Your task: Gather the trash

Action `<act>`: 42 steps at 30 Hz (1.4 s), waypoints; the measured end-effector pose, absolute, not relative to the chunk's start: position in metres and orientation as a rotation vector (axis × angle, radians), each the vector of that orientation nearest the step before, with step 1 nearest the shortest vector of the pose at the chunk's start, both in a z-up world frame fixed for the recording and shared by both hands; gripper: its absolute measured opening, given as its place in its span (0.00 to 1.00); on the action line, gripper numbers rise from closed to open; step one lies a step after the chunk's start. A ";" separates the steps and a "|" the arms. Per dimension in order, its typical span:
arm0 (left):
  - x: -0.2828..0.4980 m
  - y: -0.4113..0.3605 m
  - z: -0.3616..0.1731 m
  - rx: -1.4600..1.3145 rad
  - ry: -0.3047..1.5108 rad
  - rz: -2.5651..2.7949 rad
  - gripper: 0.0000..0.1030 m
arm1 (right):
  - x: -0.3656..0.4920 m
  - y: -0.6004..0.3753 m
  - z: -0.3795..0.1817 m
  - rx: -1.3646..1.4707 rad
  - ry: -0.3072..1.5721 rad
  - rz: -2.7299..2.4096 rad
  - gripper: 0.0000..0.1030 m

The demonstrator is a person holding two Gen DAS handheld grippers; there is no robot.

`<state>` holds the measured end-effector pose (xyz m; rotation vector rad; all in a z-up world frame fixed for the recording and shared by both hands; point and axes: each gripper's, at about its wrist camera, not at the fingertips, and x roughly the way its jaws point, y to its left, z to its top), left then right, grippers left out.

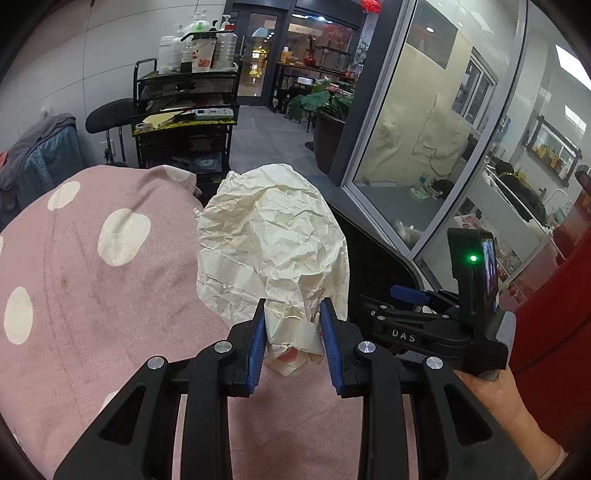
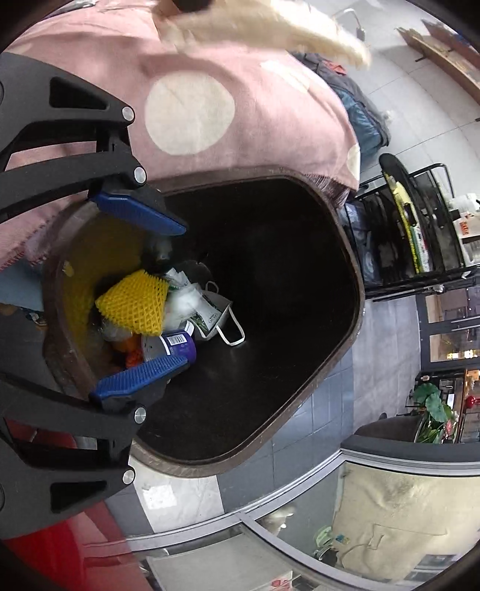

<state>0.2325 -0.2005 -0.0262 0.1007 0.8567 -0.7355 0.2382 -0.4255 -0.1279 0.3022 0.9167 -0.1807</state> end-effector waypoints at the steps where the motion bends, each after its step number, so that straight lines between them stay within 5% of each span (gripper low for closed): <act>1: 0.234 -0.204 -0.027 0.099 0.863 -0.742 0.27 | 0.234 -0.424 -0.126 0.301 0.908 -0.183 0.65; 28: 0.252 -0.319 -0.075 0.257 1.024 -0.825 0.28 | 0.128 -0.440 -0.094 0.301 0.801 -0.311 0.74; 35: 0.250 -0.328 -0.078 0.275 1.026 -0.818 0.65 | 0.114 -0.445 -0.098 0.294 0.801 -0.344 0.75; 42: 0.241 -0.328 -0.072 0.285 0.979 -0.814 0.81 | 0.106 -0.451 -0.099 0.302 0.795 -0.363 0.75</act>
